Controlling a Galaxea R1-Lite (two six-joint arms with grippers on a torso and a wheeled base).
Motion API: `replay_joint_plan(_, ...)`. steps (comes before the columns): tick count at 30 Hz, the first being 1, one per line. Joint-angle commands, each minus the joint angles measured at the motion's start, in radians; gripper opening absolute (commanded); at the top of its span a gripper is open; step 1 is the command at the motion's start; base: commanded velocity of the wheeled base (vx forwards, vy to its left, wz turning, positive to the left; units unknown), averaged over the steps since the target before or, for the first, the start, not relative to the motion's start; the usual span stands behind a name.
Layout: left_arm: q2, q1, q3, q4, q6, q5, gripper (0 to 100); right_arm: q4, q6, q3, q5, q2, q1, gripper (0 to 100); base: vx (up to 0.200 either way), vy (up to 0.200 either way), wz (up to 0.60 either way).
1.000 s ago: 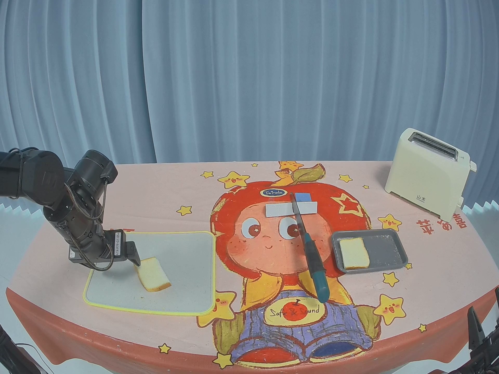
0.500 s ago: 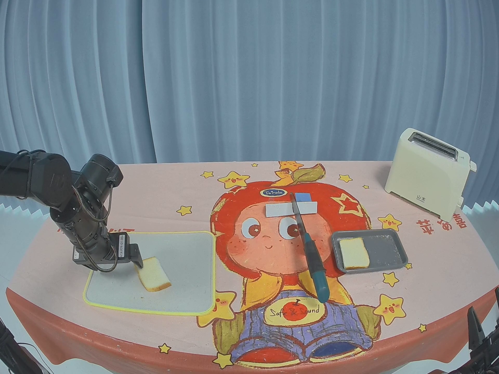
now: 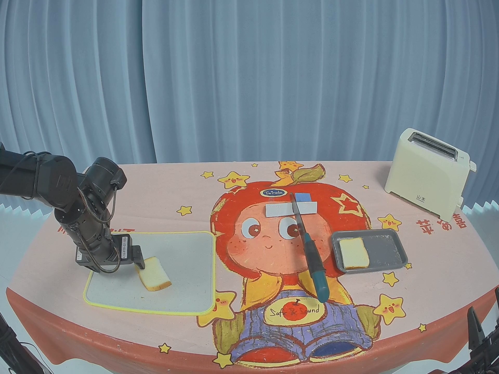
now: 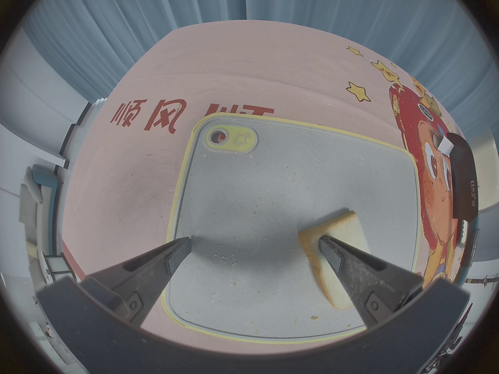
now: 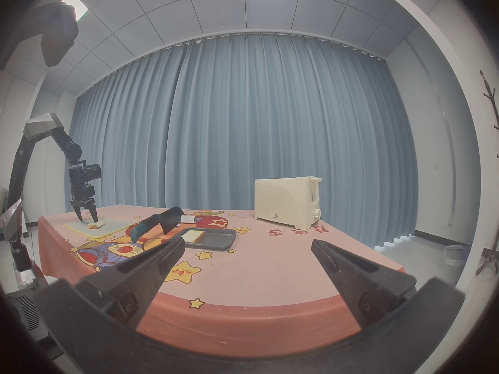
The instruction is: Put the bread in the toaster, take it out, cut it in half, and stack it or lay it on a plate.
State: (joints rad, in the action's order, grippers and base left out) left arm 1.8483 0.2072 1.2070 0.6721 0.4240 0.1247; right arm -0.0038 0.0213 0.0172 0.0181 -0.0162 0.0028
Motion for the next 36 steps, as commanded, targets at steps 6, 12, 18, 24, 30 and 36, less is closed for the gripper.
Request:
replay_joint_plan(6,0.000,0.000,0.002,0.000,0.001,0.001,0,-0.001,0.000,-0.017,0.000,0.016,0.000,100,0.000,0.000,0.00)
replay_joint_plan(12,-0.003,0.000,0.000,0.001,0.001,0.001,0,-0.001,0.000,-0.017,0.000,0.016,0.000,100,0.000,0.000,0.00)
replay_joint_plan(18,-0.006,0.000,0.002,0.000,-0.001,0.001,0,-0.001,0.000,-0.017,0.000,0.016,0.000,100,0.000,0.000,0.00)
replay_joint_plan(24,-0.034,0.000,0.009,0.001,-0.001,0.000,0,-0.001,0.000,-0.017,0.000,0.016,0.000,100,0.000,0.000,0.00)
replay_joint_plan(30,-0.112,0.000,0.008,0.001,-0.005,-0.002,0,-0.001,0.000,-0.017,0.000,0.016,0.000,100,0.000,0.000,0.00)
replay_joint_plan(36,-0.204,0.004,-0.007,0.006,-0.008,-0.008,0,-0.001,0.000,-0.017,0.000,0.016,0.000,100,0.000,0.000,0.00)
